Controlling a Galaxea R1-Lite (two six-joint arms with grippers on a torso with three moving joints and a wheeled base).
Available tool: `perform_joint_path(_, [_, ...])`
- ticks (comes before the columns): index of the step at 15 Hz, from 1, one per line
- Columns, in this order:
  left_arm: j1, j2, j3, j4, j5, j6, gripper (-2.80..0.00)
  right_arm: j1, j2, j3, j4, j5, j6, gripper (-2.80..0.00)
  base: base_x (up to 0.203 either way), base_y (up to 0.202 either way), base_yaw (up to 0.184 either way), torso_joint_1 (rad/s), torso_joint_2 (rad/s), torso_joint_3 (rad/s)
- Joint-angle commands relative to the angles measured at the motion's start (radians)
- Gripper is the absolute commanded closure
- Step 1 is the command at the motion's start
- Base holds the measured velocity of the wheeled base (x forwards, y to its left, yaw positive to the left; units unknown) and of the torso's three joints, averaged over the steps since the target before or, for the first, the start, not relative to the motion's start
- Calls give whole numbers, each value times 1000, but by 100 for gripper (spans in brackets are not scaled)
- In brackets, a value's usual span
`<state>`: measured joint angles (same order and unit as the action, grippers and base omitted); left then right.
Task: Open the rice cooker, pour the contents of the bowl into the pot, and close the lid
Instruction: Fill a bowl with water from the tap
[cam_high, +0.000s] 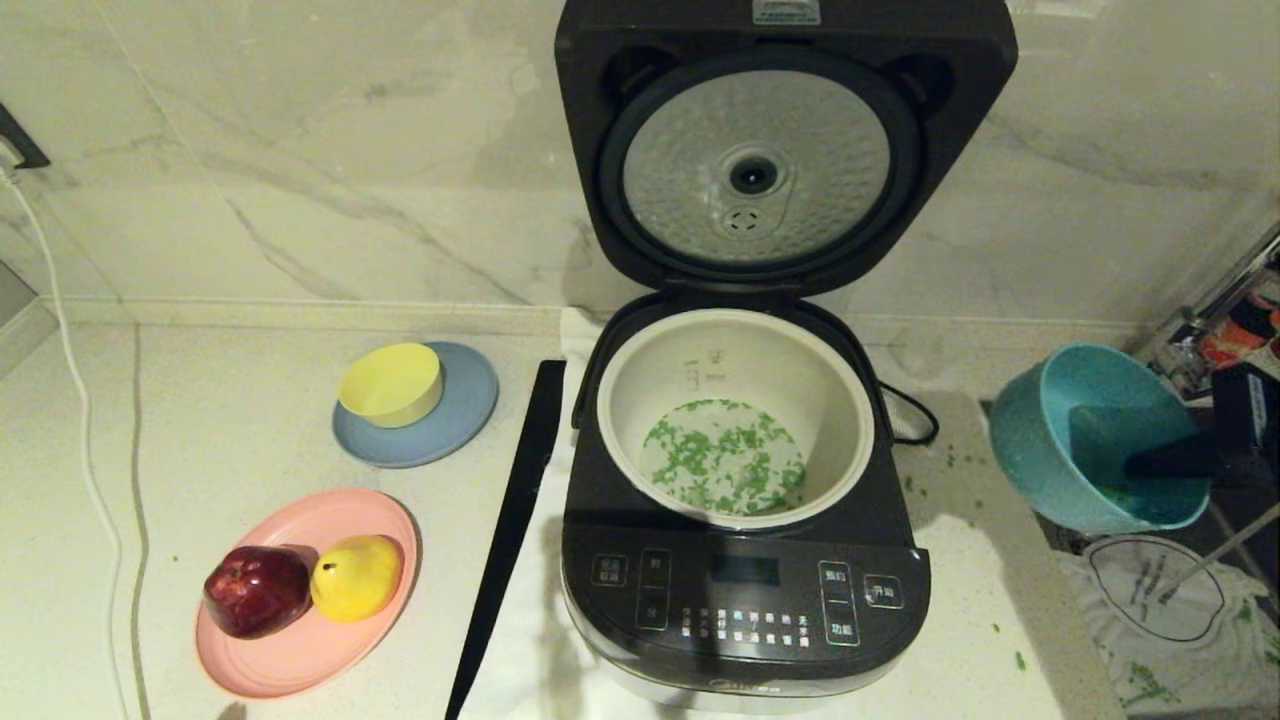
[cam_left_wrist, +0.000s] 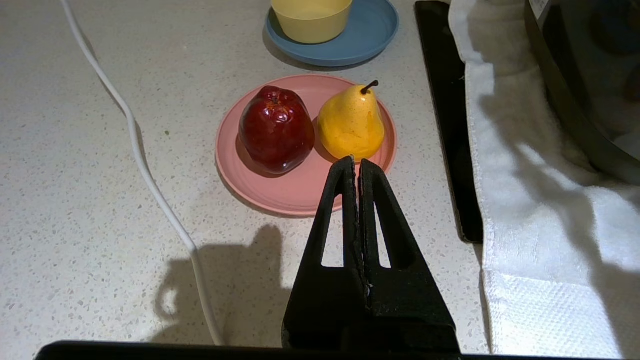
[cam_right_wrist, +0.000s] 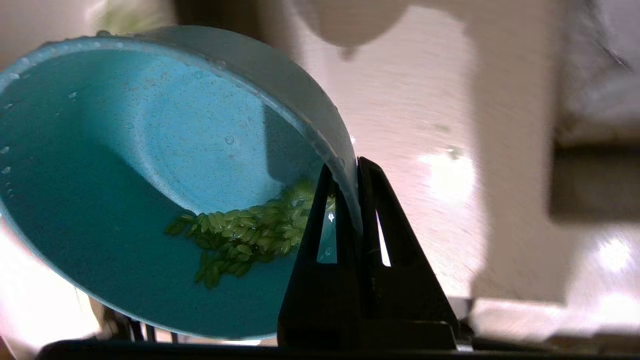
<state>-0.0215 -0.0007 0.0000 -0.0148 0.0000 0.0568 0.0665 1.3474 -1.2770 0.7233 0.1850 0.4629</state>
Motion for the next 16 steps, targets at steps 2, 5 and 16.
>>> perform_joint_path(2, [0, -2, 9, -1, 0, 2, 0, -279, 36, 94, -32, 64, -36, 0, 0, 0, 0, 0, 0, 0])
perform_joint_path(5, [0, -2, 9, 1, 0, 0, 0, -519, 115, 171, -120, 84, -91, 0, 0, 0, 0, 0, 0, 0])
perform_joint_path(16, [0, -2, 9, 0, 0, 0, 0, -1031, 524, 220, -416, 95, -171, 0, 0, 0, 0, 0, 0, 0])
